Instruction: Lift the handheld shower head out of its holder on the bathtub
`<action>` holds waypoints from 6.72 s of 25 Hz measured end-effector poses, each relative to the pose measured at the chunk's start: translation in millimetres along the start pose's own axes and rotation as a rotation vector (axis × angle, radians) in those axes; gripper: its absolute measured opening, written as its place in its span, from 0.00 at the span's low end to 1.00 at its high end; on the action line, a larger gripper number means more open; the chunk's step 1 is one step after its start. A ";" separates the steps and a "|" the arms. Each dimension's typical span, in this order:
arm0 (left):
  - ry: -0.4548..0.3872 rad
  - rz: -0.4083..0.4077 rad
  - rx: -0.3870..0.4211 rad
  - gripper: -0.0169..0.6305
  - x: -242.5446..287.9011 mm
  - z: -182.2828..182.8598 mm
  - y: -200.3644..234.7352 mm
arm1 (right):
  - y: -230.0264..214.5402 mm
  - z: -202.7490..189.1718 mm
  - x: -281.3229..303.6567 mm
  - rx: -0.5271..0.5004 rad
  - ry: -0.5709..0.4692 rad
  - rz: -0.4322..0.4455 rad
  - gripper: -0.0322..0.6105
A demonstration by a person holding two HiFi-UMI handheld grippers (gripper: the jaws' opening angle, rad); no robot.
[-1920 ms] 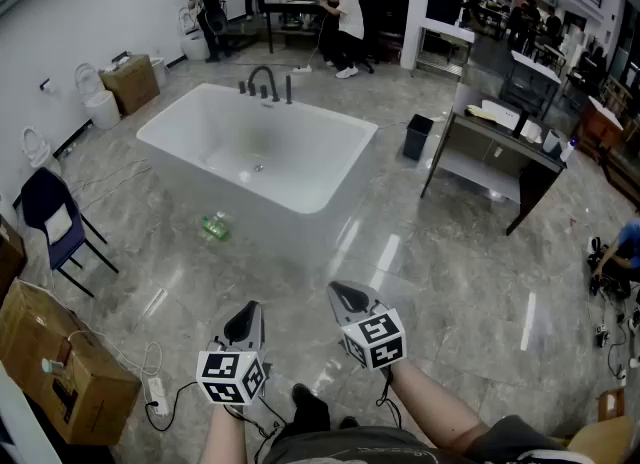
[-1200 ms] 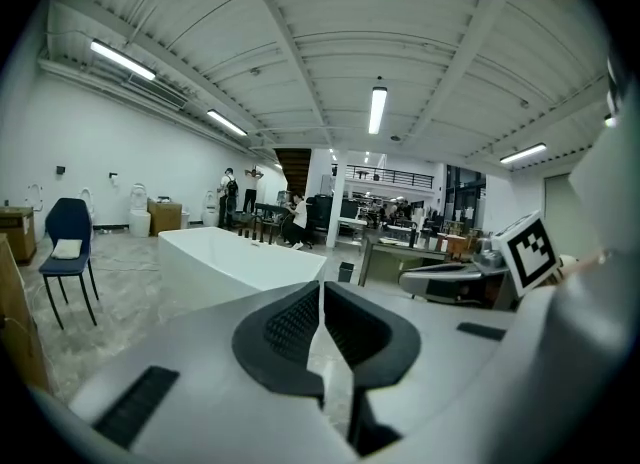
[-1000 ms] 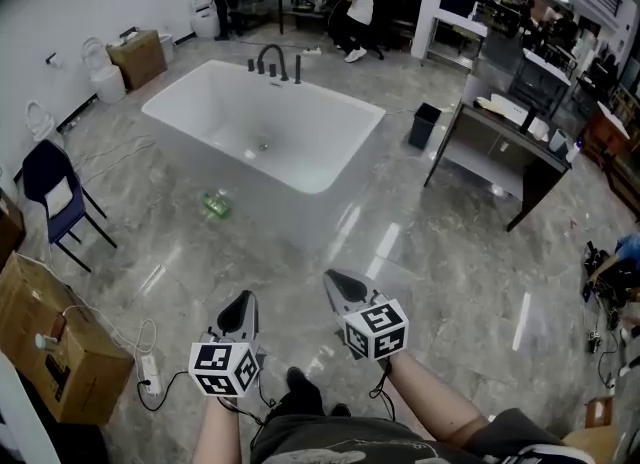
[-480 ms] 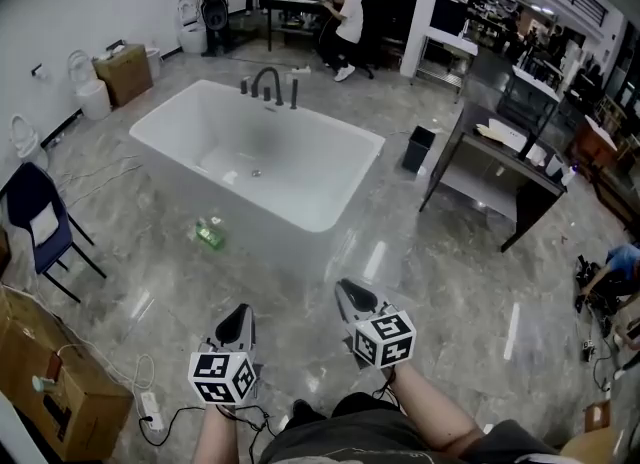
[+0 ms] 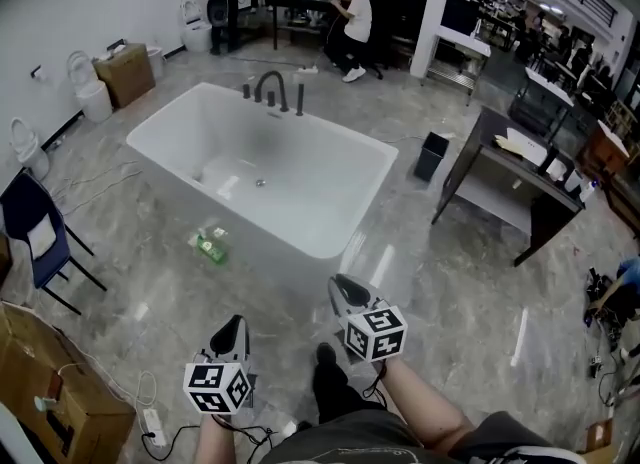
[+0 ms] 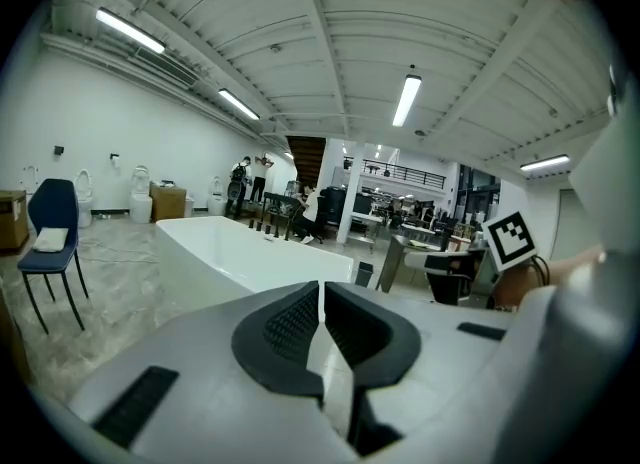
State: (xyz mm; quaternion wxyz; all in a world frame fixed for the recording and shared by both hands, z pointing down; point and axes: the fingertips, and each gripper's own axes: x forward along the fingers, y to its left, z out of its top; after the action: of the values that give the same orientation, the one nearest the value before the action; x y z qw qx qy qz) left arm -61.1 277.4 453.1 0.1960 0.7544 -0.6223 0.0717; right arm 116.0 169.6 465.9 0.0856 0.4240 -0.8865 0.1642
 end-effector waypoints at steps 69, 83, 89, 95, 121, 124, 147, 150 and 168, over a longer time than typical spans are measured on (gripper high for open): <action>0.138 -0.166 -0.028 0.07 805.7 230.7 370.3 | -455.8 166.9 830.2 0.105 0.104 -0.377 0.11; 0.138 -0.138 0.004 0.07 896.0 193.1 403.5 | -542.2 107.8 965.6 0.129 0.173 -0.363 0.36; 0.121 -0.120 -0.006 0.07 915.3 184.4 424.1 | -566.9 118.0 1003.6 0.158 0.096 -0.410 0.36; 0.122 -0.126 -0.033 0.07 915.9 169.7 432.6 | -583.5 119.5 1032.4 0.115 0.096 -0.436 0.36; 0.144 -0.138 -0.051 0.07 862.7 182.4 417.3 | -511.0 178.2 949.9 -0.106 0.044 -0.378 0.24; 0.139 -0.157 -0.054 0.07 844.6 196.7 406.7 | -478.8 192.1 916.1 -0.109 0.027 -0.351 0.24; 0.094 -0.199 0.000 0.07 601.5 233.4 229.4 | -271.7 197.3 550.4 -0.064 -0.022 -0.173 0.24; 0.091 -0.189 0.012 0.07 567.3 217.2 192.7 | -257.9 188.4 497.3 -0.075 -0.036 -0.141 0.25; 0.048 -0.141 0.049 0.07 391.0 154.2 41.8 | -220.5 149.2 254.7 -0.076 -0.111 0.003 0.25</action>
State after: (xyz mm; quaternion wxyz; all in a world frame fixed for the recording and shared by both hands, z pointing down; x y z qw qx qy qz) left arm -38.3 -144.3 458.6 0.1971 0.7990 -0.5608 0.0910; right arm 126.7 -198.4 449.2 0.0520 0.4274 -0.8962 0.1069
